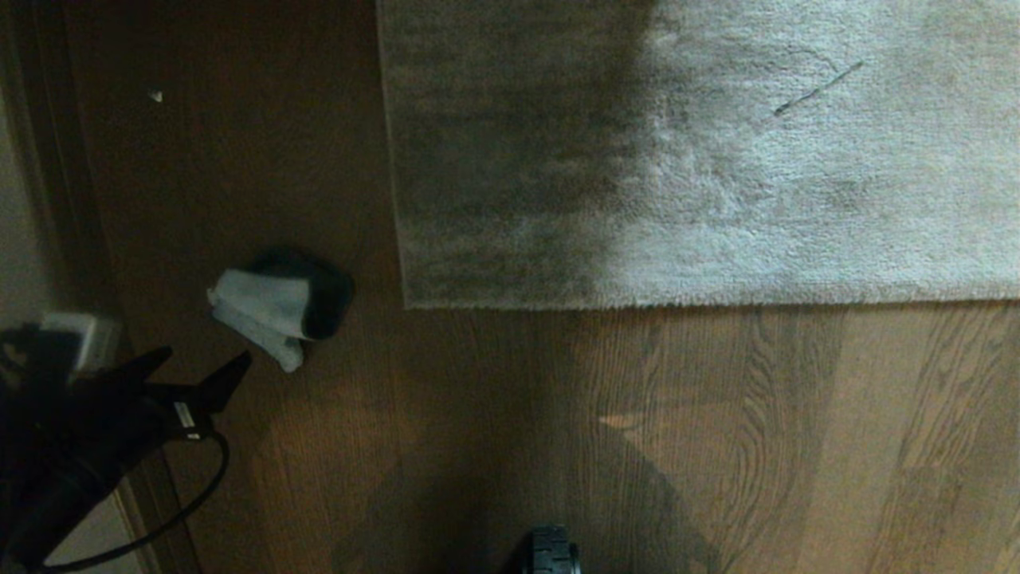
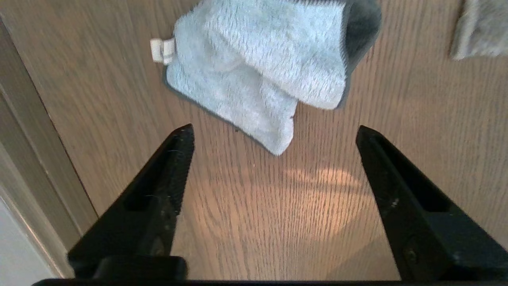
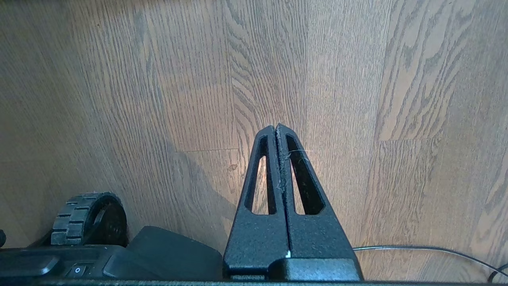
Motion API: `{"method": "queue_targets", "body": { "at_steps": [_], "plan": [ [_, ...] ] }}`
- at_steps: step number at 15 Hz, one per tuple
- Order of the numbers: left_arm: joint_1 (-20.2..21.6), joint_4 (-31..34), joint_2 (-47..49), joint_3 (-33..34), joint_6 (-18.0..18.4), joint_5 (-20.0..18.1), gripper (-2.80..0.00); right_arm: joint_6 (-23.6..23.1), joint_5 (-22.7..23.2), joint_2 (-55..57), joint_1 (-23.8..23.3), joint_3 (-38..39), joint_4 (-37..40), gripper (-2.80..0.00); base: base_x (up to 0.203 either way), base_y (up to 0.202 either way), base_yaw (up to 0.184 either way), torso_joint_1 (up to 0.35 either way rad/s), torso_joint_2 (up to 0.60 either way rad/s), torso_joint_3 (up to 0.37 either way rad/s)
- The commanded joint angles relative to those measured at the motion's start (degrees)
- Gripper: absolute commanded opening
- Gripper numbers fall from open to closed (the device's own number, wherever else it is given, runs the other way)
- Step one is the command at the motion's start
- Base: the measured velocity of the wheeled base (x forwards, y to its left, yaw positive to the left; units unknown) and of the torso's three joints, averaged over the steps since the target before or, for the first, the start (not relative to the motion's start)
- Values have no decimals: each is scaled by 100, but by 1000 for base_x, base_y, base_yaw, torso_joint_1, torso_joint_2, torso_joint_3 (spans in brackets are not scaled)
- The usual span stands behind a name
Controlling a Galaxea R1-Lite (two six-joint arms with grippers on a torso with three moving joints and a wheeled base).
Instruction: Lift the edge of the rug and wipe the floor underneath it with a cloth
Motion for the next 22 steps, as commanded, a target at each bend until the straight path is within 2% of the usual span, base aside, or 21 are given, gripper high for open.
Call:
{"method": "queue_targets", "body": {
  "at_steps": [1,9,10,11,15,18,22],
  "plan": [
    [0,-53,46,61,-40,0,0,1,-2,7,2,0,-2,-280,0,0,0,0,0,0],
    [0,-5,-944,572,-77,73,0,1,-1,7,2,0,-2,-280,0,0,0,0,0,0],
    [0,47,-1056,572,-80,78,-268,1,2,7,2,0,-2,-280,0,0,0,0,0,0],
    [0,85,-1154,573,-80,87,-280,1,2,7,2,0,-2,-280,0,0,0,0,0,0],
    [0,609,-1803,575,-80,97,-280,1,2,7,2,0,-2,-280,0,0,0,0,0,0],
    [66,1407,-2672,574,-101,154,-280,1,2,7,2,0,-2,-280,0,0,0,0,0,0],
    [158,2853,-3769,514,-135,208,-280,1,2,7,2,0,-2,-280,0,0,0,0,0,0]
  ]
}}
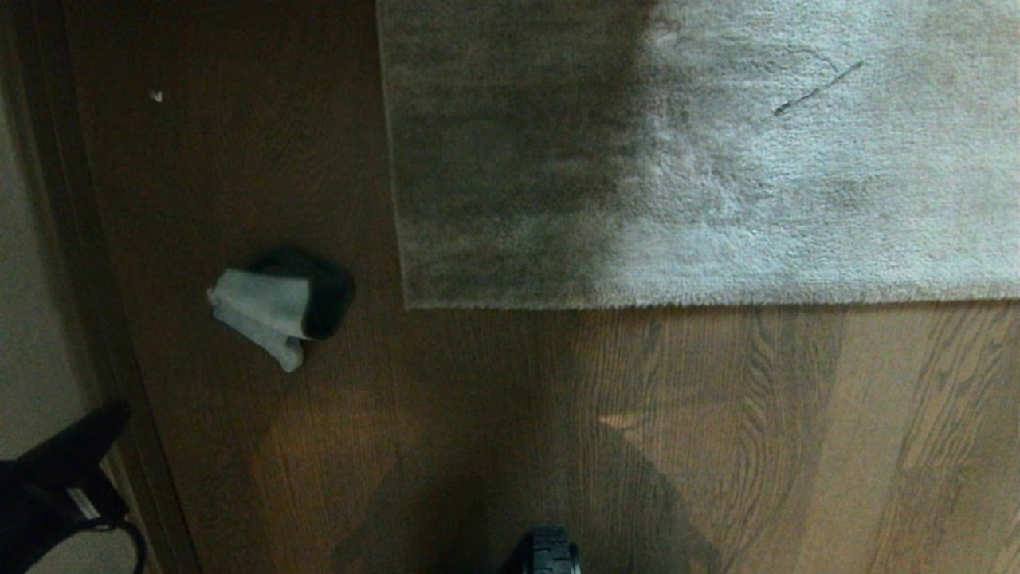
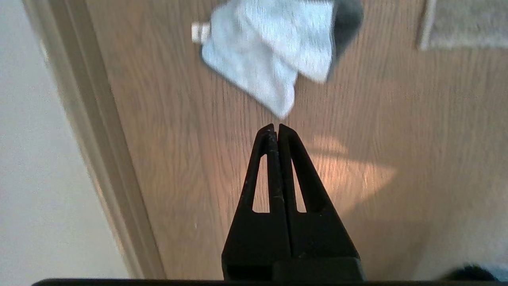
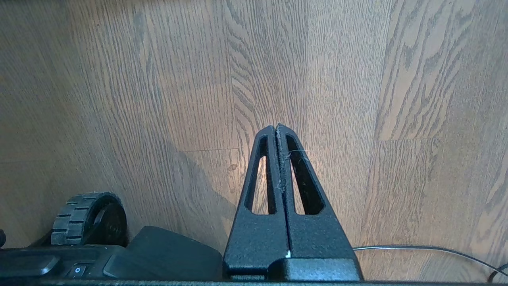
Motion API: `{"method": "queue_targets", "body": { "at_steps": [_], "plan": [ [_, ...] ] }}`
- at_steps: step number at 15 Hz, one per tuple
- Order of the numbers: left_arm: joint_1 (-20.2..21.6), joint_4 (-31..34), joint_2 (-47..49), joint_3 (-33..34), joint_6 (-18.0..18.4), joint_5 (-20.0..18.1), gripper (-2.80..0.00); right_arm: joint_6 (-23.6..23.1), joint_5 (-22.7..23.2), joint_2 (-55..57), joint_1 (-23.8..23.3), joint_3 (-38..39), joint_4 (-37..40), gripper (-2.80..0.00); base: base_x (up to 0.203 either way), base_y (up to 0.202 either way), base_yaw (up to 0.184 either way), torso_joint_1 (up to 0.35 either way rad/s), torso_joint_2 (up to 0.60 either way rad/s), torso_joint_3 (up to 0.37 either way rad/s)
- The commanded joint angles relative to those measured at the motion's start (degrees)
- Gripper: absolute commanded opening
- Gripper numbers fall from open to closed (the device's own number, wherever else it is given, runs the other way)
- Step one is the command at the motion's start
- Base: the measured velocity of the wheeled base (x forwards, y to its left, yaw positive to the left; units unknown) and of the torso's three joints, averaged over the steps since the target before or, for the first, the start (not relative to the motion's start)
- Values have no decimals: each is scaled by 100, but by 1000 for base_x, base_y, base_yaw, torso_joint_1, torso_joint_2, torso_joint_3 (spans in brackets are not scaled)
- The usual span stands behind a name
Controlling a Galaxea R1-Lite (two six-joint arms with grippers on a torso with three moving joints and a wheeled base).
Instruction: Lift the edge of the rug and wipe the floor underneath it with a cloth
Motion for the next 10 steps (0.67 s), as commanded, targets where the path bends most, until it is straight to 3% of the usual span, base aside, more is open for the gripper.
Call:
{"method": "queue_targets", "body": {
  "at_steps": [1,4,8,10],
  "plan": [
    [23,849,-868,-162,2,-16,-280,1,2,7,2,0,-2,-280,0,0,0,0,0,0],
    [229,1766,-1358,-375,8,-23,-280,1,-5,7,2,0,-2,-280,0,0,0,0,0,0],
    [285,2132,-2148,-56,20,-5,-280,1,-2,7,2,0,-2,-280,0,0,0,0,0,0],
    [212,2618,-2603,4,18,-10,-280,1,1,7,2,0,-2,-280,0,0,0,0,0,0]
  ]
}}
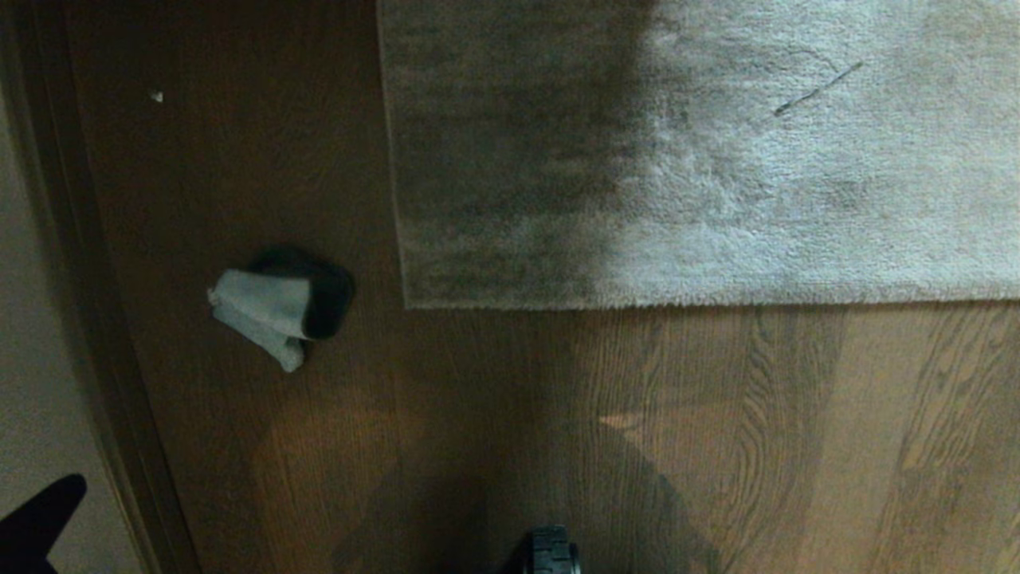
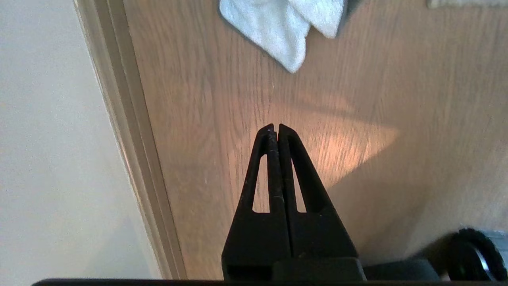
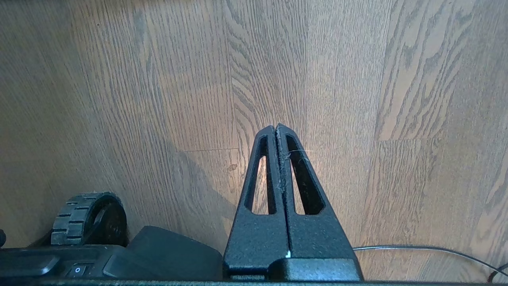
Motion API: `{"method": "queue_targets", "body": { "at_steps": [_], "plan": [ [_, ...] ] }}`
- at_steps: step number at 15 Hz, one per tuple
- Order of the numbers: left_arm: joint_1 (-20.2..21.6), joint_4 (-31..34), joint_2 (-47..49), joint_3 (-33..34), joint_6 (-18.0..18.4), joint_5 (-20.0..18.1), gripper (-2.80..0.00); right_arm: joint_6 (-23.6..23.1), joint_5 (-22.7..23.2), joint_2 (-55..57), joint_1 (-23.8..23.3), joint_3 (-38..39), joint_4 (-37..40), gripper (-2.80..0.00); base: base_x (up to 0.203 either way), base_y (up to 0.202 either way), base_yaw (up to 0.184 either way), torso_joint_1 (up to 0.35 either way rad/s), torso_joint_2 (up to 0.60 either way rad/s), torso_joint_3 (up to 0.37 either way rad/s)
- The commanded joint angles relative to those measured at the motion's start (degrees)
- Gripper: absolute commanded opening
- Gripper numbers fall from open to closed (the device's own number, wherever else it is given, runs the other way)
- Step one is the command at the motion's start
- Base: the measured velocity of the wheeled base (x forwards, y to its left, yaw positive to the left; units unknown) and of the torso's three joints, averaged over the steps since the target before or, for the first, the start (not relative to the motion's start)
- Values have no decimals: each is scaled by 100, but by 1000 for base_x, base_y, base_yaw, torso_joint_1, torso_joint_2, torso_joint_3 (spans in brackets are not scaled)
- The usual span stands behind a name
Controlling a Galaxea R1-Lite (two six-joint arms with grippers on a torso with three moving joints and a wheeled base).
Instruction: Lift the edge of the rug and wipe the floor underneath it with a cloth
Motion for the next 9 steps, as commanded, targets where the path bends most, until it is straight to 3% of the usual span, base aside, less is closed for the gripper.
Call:
{"method": "queue_targets", "body": {
  "at_steps": [1,5,9],
  "plan": [
    [-164,549,-824,70,-6,-5,-280,1,2,7,2,0,-4,-280,0,0,0,0,0,0],
    [-1093,2094,-2212,75,-50,-1,-280,1,-4,7,2,0,-4,-280,0,0,0,0,0,0],
    [-1154,2945,-3414,76,-130,278,-280,1,2,7,2,0,-4,-280,0,0,0,0,0,0]
  ]
}}
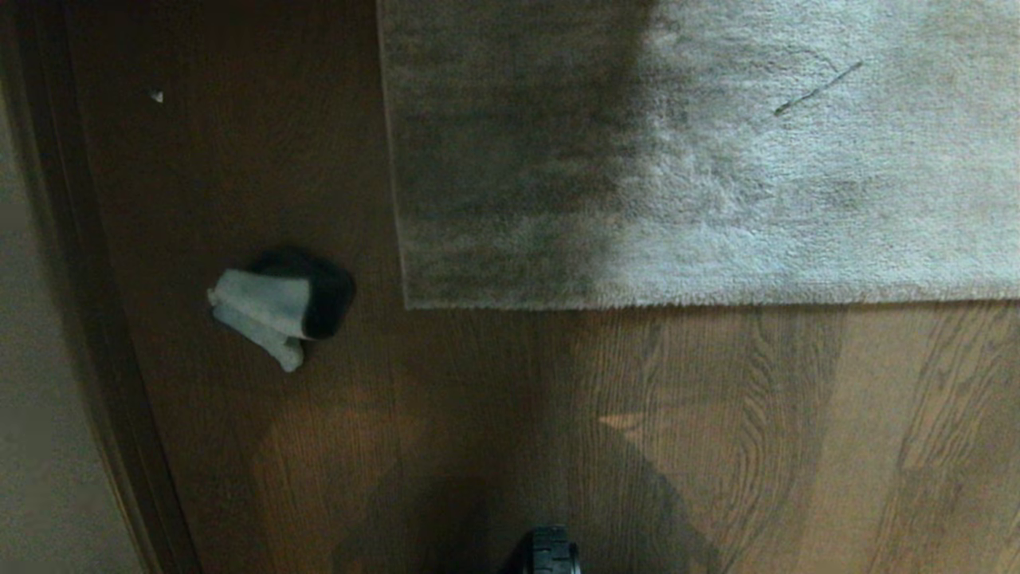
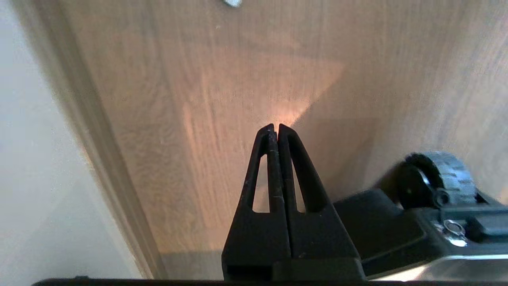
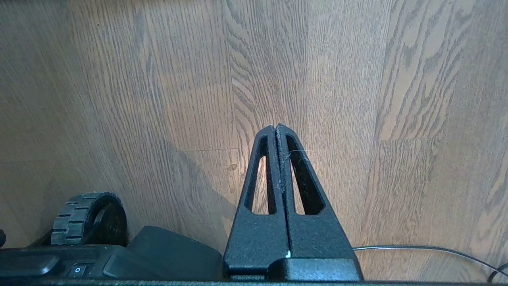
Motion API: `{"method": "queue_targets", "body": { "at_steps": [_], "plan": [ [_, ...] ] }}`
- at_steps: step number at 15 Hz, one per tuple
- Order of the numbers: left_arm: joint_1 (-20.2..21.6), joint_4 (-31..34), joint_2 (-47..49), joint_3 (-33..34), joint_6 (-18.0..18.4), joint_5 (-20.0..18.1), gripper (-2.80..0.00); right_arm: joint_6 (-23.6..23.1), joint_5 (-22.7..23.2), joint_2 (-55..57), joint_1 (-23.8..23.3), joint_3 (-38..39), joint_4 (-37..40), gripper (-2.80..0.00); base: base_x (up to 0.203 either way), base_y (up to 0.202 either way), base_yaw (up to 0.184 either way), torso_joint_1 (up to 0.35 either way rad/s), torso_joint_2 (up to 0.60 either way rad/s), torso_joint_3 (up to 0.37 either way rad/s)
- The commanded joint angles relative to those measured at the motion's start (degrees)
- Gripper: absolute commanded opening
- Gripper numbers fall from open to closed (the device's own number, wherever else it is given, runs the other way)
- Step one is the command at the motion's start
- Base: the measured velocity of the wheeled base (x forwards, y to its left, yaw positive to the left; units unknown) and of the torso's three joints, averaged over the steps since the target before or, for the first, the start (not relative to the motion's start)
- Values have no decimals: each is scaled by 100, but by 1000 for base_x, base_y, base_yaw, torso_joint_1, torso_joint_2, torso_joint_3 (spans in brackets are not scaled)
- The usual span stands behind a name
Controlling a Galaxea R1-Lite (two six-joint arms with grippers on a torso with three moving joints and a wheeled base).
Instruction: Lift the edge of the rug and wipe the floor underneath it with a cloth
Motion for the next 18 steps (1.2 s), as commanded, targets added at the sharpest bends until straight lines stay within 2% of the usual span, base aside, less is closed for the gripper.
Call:
{"method": "queue_targets", "body": {
  "at_steps": [1,18],
  "plan": [
    [13,264,-1084,0,-14,107,-280,1,-7,7,2,0,-4,-280,0,0,0,0,0,0],
    [33,384,-1284,0,-19,150,-280,1,-3,7,2,0,-4,-280,0,0,0,0,0,0]
  ]
}}
